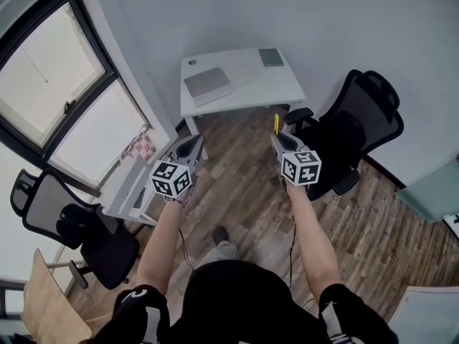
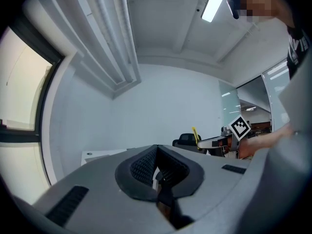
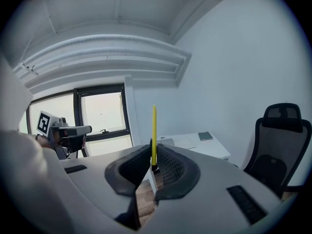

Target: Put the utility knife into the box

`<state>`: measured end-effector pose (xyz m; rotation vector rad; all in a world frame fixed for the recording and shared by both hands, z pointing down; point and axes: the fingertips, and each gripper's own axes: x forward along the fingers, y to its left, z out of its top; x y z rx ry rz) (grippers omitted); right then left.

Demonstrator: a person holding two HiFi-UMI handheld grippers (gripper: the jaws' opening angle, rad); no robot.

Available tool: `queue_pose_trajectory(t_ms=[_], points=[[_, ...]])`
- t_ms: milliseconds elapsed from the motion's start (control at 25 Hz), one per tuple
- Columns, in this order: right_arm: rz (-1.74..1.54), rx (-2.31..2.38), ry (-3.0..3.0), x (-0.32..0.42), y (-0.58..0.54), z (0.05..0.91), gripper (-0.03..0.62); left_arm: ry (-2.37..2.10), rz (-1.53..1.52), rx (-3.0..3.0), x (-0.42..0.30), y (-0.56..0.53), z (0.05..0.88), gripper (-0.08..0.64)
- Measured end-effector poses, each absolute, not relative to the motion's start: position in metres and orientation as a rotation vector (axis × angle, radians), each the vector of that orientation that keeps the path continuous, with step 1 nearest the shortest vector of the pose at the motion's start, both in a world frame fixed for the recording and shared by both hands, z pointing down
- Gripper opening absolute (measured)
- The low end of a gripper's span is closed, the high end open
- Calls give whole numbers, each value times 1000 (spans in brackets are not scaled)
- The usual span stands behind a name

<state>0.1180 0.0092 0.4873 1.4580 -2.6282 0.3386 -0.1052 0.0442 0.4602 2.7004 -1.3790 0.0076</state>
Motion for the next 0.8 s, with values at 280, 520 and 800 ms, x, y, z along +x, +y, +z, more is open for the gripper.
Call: queue_pose_trajectory(t_ms=[280,520,800], points=[[351,1504,-2602,88,-60,487,60,-1321,23,2725,-135,-32,458,25],[356,1558,-2552,72,-98,494,60,-1260,11,2736,-157,-82,466,25],[350,1595,-2514,67,-126,495,60,-1209,-7,2749,-163,-118,470,25]])
